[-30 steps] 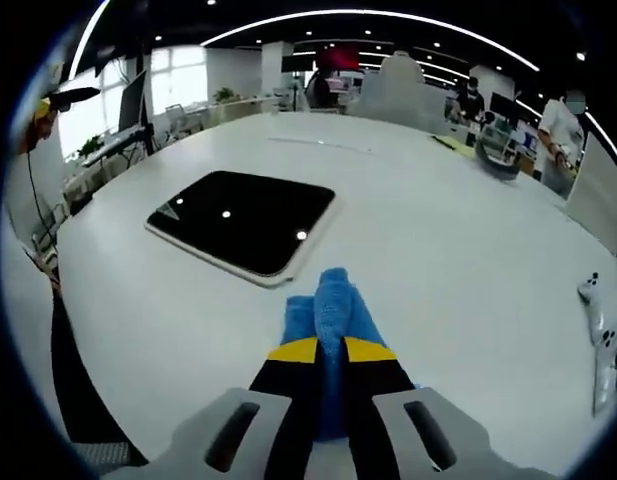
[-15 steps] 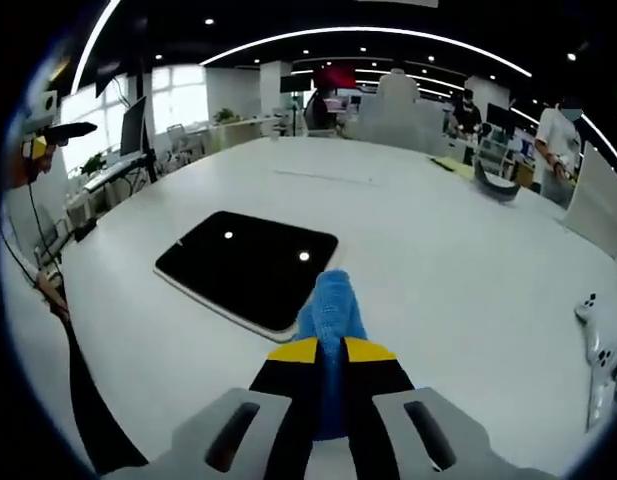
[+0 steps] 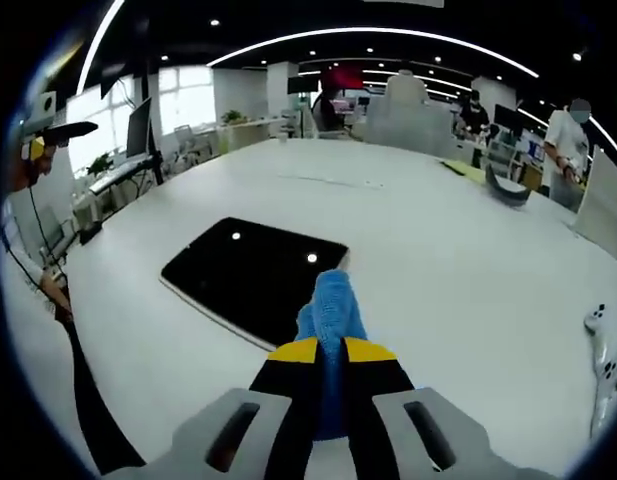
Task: Wipe the mirror surface with the cleaning cloth until all visible marks leave the cleaned area.
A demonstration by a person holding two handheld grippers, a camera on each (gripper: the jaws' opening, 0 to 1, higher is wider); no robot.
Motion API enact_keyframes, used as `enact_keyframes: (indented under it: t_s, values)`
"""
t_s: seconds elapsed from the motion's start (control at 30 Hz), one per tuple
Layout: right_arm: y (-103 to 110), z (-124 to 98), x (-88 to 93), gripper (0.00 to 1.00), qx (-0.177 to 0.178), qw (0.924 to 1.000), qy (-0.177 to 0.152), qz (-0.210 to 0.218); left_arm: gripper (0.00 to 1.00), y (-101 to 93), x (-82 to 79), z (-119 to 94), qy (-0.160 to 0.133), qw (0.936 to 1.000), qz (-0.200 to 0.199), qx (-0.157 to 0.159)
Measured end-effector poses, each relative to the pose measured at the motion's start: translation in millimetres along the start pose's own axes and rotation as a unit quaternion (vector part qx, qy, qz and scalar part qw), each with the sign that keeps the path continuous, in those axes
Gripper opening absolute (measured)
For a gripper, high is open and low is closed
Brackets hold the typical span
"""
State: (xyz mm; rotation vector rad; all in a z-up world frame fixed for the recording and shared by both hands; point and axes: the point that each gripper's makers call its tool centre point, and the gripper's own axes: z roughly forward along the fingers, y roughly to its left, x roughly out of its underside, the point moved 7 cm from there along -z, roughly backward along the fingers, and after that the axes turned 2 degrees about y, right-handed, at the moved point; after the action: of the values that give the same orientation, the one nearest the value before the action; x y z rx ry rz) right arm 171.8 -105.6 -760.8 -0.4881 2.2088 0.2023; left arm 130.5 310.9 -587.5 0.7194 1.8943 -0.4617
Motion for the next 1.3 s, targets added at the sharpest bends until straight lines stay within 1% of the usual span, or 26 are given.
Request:
enact_keyframes:
  t_s: [0.1,0.27,0.33,0.37,0.43,0.57,0.73,0.87,0.97,1.07,1.3]
  values:
    - [2.3,3.8,-4.0,0.03,-0.005,0.9999,-0.006,0.007,0.99,-0.6,-0.4,0.0,0.0,1.0,-0.003,0.0]
    - [6.2,12.1,-9.0,0.03,-0.015,0.9999,-0.005,0.002,0.99,-0.1,-1.8,0.6,0.0,1.0,-0.002,-0.001]
    - [7.2,16.2,-10.9,0.03,-0.017,0.9998,-0.004,0.001,0.99,0.8,-0.3,1.0,0.006,1.0,0.005,-0.005]
    - [9.2,18.4,-12.5,0.03,-0.023,0.9996,-0.003,0.016,0.99,0.7,0.0,0.9,0.007,0.9999,0.006,-0.005]
    - [10.7,21.4,-17.4,0.03,-0.023,0.9997,-0.008,0.006,0.99,0.9,-0.1,0.5,0.006,1.0,0.004,-0.005]
    - [14.7,27.3,-23.9,0.03,-0.03,0.9995,-0.01,0.001,0.99,1.8,-1.3,-0.2,0.003,0.9999,0.002,-0.013]
    - [17.4,32.3,-31.5,0.03,-0.034,0.9993,-0.014,0.002,0.99,-1.3,-2.6,1.5,0.008,0.9999,0.004,-0.006]
    - [22.9,39.6,-36.6,0.03,-0.043,0.999,-0.012,-0.009,0.99,-0.9,-4.6,2.1,0.005,1.0,0.003,-0.008]
    - [24.0,45.4,-40.0,0.03,-0.049,0.9987,-0.01,-0.002,0.99,-1.1,-5.2,2.5,0.005,0.9999,0.004,-0.011]
    - [28.9,47.9,-47.9,0.03,-0.057,0.9983,-0.015,0.004,0.99,-2.3,-4.5,1.8,0.007,0.9999,0.003,-0.012]
    - [35.0,57.8,-56.3,0.03,-0.069,0.9974,-0.018,-0.004,0.99,-1.7,-6.1,-0.1,0.002,0.9998,-0.003,-0.018]
